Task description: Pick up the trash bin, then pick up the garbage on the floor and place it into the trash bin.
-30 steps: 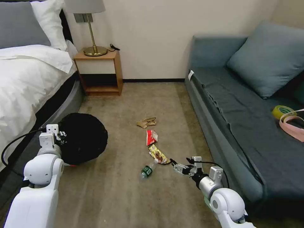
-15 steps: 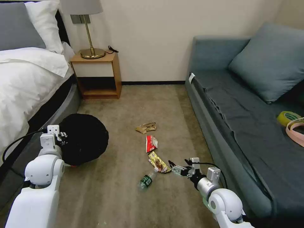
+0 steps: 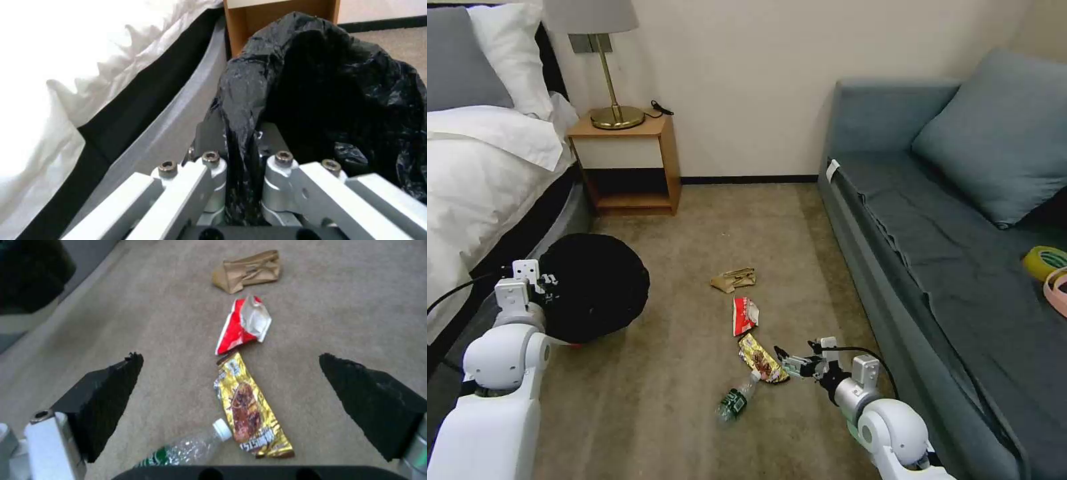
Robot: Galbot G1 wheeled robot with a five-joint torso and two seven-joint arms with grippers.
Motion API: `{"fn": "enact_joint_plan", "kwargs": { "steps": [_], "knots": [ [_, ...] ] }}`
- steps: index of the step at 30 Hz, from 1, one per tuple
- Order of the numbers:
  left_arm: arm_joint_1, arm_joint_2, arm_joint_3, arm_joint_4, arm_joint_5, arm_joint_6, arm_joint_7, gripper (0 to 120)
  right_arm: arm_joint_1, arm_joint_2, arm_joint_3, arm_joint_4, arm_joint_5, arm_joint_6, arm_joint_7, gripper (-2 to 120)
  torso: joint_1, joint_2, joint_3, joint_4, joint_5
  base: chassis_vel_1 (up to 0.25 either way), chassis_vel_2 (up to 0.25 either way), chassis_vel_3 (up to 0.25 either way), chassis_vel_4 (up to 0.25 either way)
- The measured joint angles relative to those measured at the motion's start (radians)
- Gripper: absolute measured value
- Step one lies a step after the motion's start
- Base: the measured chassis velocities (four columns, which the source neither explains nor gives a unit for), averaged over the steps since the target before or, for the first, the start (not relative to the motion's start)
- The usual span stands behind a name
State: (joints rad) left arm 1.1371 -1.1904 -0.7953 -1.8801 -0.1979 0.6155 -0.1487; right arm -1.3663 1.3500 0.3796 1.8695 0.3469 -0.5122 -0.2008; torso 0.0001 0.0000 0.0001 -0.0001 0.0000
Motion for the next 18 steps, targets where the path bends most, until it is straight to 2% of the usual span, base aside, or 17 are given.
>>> {"fn": "enact_joint_plan", "kwargs": {
  "steps": [5,10,13,17,18],
  "knots": [
    [0.013,-0.012,0.002,0.006,0.012,-0.009,0.009,5,0.053,-0.027,-0.067,-0.038,-0.019,-0.04,-0.013,100,0.0,0.0,0.0,0.0002,-0.0001,0.0,0.0,0.0,0.0],
    [0.013,-0.019,0.005,0.016,0.024,-0.015,0.012,5,0.148,-0.046,-0.16,-0.074,0.07,-0.125,0.015,100,0.0,0.0,0.0,0.0001,0.0,0.0,0.0,0.0,0.0],
    [0.009,-0.027,0.006,0.02,0.033,-0.016,0.014,5,0.234,-0.052,-0.237,-0.109,0.17,-0.202,0.073,100,0.0,0.0,0.0,0.0002,-0.0001,0.0,0.0,0.0,0.0],
    [0.009,-0.036,0.008,0.02,0.048,-0.016,0.016,5,0.301,-0.051,-0.302,-0.157,0.26,-0.226,0.149,100,0.0,0.0,0.0,0.0003,-0.0001,0.0,0.0,0.0,0.0],
    [0.012,-0.043,0.01,0.019,0.057,-0.016,0.02,5,0.329,-0.046,-0.342,-0.195,0.316,-0.229,0.207,100,0.0,0.0,0.0,0.0003,-0.0002,0.0,0.0,0.0,0.0]
  ]
}}
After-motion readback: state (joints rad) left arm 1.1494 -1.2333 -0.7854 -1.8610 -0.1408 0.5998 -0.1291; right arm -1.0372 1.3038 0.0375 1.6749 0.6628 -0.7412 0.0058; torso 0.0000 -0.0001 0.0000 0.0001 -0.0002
